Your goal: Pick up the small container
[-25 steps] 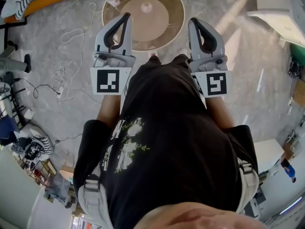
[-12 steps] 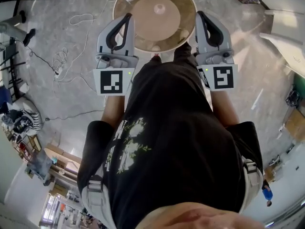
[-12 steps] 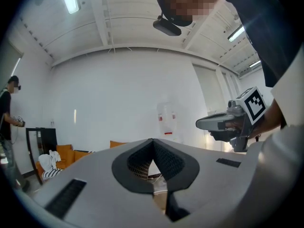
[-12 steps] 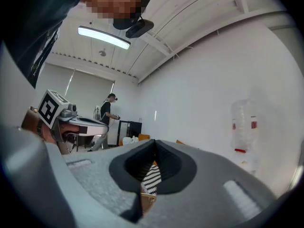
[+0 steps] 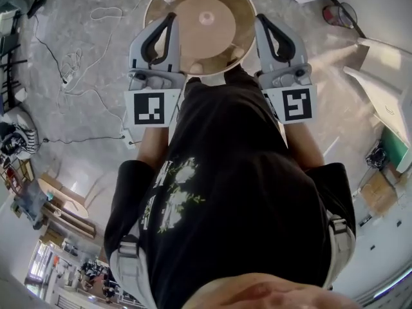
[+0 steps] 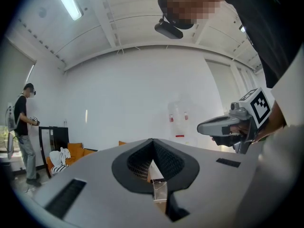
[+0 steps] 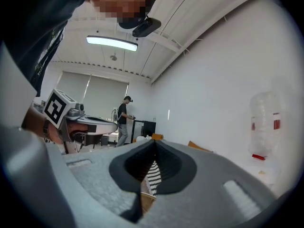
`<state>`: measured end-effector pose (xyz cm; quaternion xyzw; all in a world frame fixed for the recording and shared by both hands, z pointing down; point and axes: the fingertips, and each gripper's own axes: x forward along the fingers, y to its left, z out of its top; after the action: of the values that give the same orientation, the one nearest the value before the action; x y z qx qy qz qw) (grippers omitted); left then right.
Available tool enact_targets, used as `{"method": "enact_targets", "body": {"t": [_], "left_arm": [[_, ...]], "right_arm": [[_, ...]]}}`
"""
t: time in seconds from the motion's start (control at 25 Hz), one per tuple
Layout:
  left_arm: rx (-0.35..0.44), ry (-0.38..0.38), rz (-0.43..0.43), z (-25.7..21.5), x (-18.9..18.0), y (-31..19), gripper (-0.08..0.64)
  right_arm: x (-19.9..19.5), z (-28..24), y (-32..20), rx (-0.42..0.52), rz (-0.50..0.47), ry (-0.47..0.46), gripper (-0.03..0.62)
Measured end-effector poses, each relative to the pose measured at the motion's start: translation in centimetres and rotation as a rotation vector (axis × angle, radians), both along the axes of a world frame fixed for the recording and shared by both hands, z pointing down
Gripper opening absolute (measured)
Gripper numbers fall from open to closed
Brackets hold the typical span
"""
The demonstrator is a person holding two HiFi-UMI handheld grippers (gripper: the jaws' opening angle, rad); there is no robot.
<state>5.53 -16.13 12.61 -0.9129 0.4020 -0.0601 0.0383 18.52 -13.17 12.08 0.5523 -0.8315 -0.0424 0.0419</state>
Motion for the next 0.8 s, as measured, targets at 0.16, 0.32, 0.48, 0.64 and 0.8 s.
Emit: {"method": "enact_targets", "body": {"t": [0.16,0.32,0.48,0.64,0.8], "left_arm": [[0.002,0.02,-0.069,0.5,2.1,-1.0,0.003],[-0.006,0.028,-0.146,1.7,3.6,-2.2,0.003],[-0.015,0.022,-0.209,1.7,5.1,-3.0,0.003],[-0.006,-0.026,-0.232,2.4,6.0,-4.2,0.003],[-0.006,-0.036,-0.215,4.0,5.7,-5.0,0.003]], "right_arm": [[2.0,1.1,-1.9,-0.009,-0.08,-0.001,-0.005],[3.6,2.8,-3.7,-0.04,-0.149,-0.017,-0.005],[4.8,3.8,-5.2,-0.074,-0.222,-0.016,-0.005],[5.3,5.0,-7.2,-0.089,-0.27,-0.031,-0.005],[3.9,6.7,-8.9,-0.105,-0.282,-0.046,-0.005]]}}
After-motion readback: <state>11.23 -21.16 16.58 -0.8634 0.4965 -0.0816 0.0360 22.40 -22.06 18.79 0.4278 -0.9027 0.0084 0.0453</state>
